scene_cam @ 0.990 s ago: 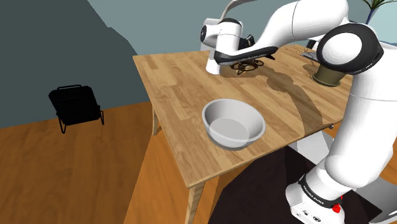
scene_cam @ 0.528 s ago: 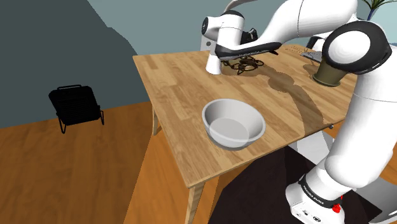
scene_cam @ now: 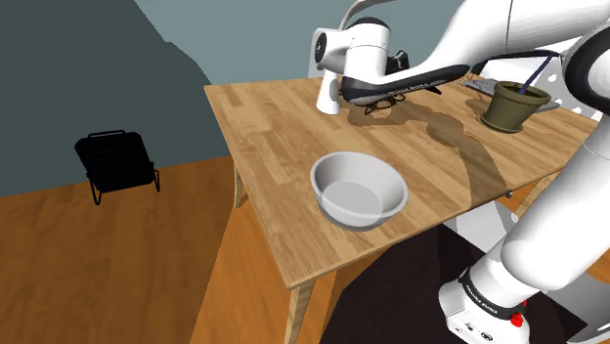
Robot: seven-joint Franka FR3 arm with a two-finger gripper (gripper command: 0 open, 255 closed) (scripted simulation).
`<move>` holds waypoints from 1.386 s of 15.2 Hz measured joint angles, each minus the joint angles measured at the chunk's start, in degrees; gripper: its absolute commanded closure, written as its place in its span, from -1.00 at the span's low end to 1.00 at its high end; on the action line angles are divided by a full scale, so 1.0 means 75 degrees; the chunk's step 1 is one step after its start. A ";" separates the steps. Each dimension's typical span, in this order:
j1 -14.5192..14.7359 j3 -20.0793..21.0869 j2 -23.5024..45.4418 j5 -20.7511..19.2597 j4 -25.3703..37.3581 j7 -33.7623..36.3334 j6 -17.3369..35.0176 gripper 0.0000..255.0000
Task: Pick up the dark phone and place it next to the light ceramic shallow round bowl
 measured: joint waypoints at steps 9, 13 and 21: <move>0.0537 0.0532 -0.2004 0.1116 -0.2179 0.0581 -0.0539 1.00; 0.0870 0.0836 -0.2752 0.1709 -0.2881 0.0796 -0.0891 1.00; 0.1656 0.1559 -0.4251 0.3042 -0.3911 0.1024 -0.1829 1.00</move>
